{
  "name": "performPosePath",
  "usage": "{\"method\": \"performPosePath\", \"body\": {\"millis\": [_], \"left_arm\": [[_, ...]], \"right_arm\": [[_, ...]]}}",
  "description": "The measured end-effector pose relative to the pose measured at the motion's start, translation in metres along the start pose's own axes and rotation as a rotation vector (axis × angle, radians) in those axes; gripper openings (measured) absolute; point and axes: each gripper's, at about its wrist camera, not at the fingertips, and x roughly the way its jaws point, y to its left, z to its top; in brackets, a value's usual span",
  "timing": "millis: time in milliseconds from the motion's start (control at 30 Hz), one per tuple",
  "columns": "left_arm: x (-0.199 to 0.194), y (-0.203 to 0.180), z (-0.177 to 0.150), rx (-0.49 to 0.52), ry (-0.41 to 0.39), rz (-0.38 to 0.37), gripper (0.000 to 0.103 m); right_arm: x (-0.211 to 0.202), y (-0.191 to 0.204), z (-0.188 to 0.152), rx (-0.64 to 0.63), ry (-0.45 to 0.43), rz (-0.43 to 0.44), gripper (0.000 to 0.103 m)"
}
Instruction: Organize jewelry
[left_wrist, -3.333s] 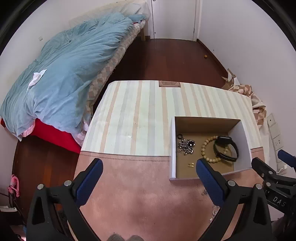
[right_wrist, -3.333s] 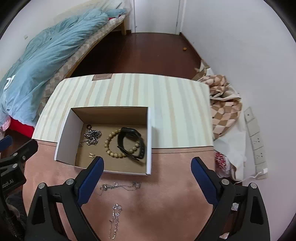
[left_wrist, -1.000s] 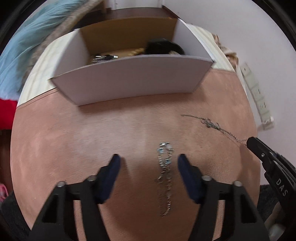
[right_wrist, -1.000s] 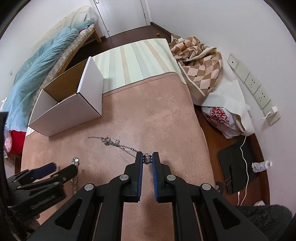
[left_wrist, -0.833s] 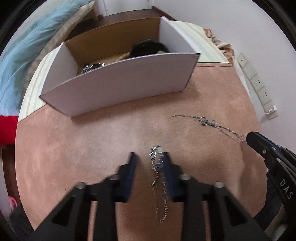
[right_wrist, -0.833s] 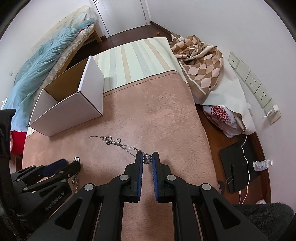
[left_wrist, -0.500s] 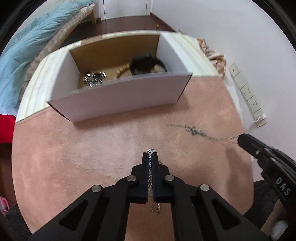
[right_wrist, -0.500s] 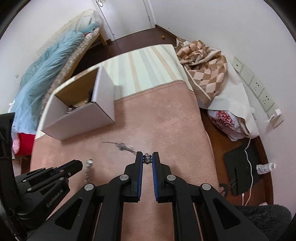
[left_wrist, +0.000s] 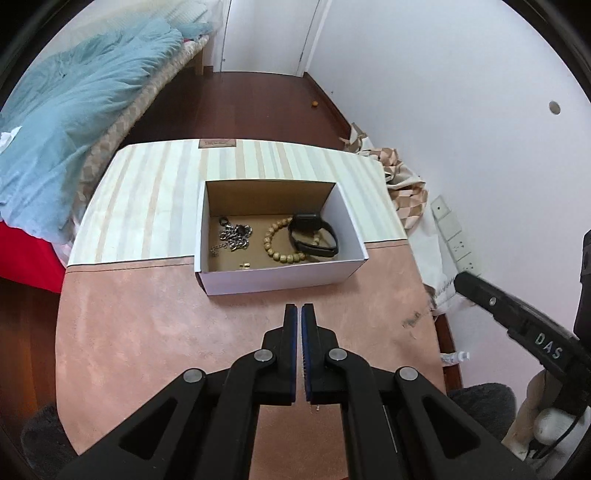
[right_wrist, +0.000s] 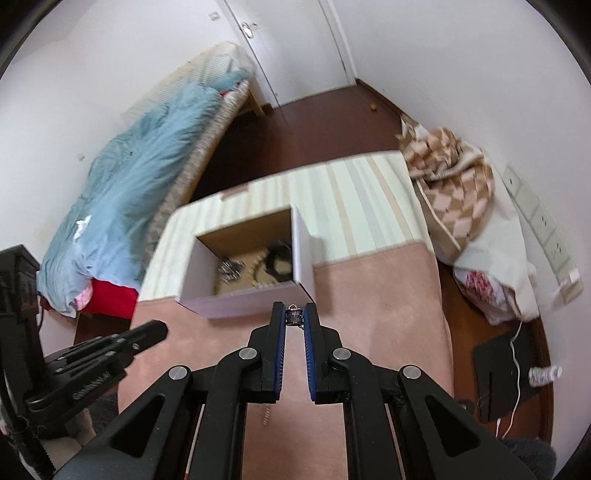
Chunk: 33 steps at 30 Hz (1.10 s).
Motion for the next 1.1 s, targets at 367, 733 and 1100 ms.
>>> {"method": "performPosePath", "body": {"millis": [367, 733, 1100], "left_arm": [[0.084, 0.016, -0.051, -0.155, 0.231, -0.051, 0.056], [0.135, -0.043, -0.061, 0.059, 0.255, 0.118, 0.057], [0.138, -0.035, -0.059, 0.010, 0.240, 0.061, 0.000]], "right_arm": [[0.018, -0.015, -0.018, 0.031, 0.040, -0.045, 0.010], [0.050, -0.072, -0.079, 0.168, 0.166, -0.083, 0.010], [0.039, -0.072, -0.069, 0.188, 0.129, -0.046, 0.010]]}}
